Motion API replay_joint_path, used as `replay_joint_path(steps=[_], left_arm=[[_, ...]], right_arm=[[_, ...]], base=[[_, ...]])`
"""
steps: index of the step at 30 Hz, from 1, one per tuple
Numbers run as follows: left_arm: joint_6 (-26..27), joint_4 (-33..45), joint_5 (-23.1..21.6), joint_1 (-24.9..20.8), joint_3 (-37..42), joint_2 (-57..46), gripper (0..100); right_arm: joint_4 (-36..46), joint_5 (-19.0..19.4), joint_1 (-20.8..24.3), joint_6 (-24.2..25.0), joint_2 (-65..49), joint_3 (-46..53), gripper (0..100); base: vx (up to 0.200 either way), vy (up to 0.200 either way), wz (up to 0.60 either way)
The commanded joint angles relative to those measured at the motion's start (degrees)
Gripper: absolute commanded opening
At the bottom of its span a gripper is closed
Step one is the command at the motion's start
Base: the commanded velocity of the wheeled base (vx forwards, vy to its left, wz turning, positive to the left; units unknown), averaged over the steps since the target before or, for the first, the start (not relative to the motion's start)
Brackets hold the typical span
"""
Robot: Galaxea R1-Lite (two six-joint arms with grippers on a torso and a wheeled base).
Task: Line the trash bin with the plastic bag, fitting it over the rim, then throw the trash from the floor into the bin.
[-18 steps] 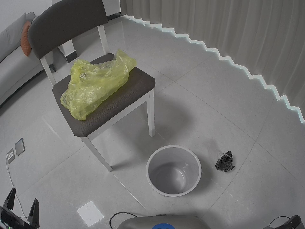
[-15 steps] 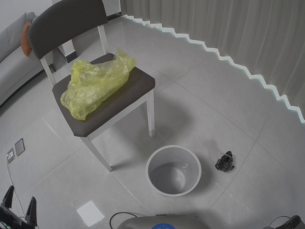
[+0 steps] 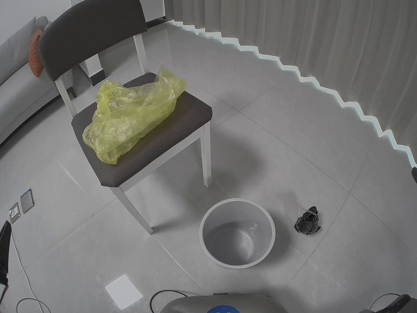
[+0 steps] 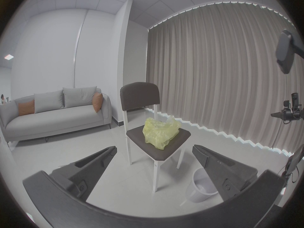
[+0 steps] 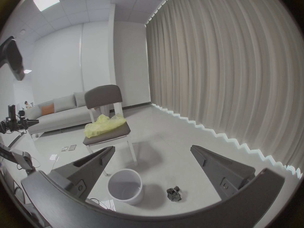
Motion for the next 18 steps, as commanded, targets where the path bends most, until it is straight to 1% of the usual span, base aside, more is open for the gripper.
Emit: replay_joint_path(steps=[1,3,6,8,10,13,14,18], left_arm=[[2.4,1.1,2.1,-0.2,-6.9,16.1,100],[4.6,0.9,2.2,-0.1,-6.8,19.7,100],[8.1,0.6,2.6,-0.1,-7.1,25.1,100],[9.7,0.3,3.7,-0.2,-8.0,29.0,100],[11.2,0.2,5.1,-0.2,-9.6,33.0,100],[12.4,0.2,6.9,-0.2,-11.3,37.0,100],[12.7,0.2,7.8,-0.5,-12.5,39.8,100],[12.6,0.2,8.0,-0.6,-14.6,45.5,100]], right_arm=[[1.2,-4.4,0.4,0.6,7.6,-0.8,100],[1.8,-4.1,0.8,1.6,8.2,-0.6,100],[2.4,-4.1,3.3,2.7,9.1,-0.5,100],[3.1,-4.5,4.9,2.9,9.5,-0.4,100],[3.8,-4.5,5.2,3.0,10.5,-0.4,100],[3.8,-4.5,5.3,3.0,11.4,-0.4,100],[3.8,-4.5,5.4,3.0,11.9,-0.4,100],[3.8,-4.5,5.5,3.0,12.3,-0.4,100]], base=[[0.0,0.0,0.0],[0.0,0.0,0.0],[0.0,0.0,0.0],[0.0,0.0,0.0],[0.0,0.0,0.0],[0.0,0.0,0.0],[0.0,0.0,0.0],[0.0,0.0,0.0]])
